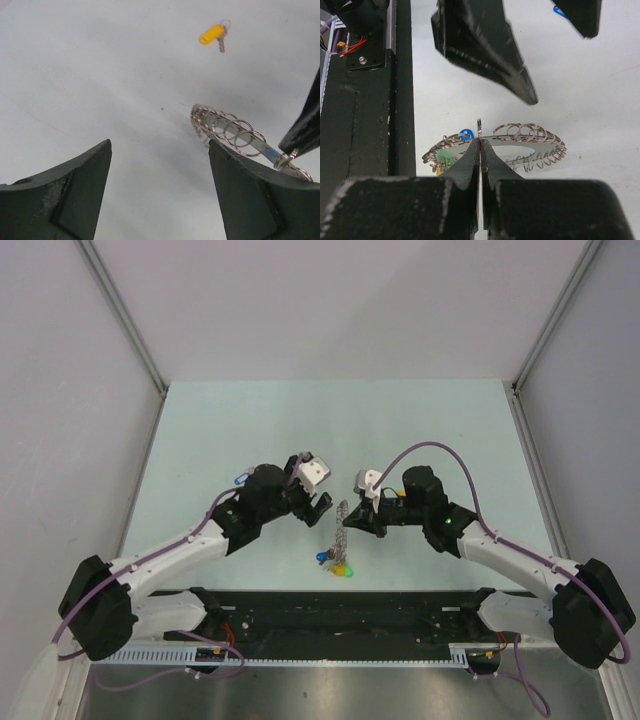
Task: Put the keys on the keyring
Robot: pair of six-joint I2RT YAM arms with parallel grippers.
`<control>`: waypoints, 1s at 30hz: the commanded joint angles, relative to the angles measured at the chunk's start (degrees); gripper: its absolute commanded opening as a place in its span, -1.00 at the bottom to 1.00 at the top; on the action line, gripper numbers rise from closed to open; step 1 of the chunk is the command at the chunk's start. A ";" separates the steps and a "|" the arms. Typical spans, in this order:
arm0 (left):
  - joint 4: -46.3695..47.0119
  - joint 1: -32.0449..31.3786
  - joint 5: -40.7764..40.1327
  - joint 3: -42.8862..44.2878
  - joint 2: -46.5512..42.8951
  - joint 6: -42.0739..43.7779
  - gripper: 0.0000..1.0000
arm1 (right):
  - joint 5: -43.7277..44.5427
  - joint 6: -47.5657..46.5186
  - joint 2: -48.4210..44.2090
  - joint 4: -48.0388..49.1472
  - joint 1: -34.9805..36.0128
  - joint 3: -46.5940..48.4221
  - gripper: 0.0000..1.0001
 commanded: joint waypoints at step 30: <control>-9.41 -1.91 24.81 3.59 -2.56 11.25 -0.38 | 6.50 -3.22 -2.15 -3.01 4.39 4.62 -1.00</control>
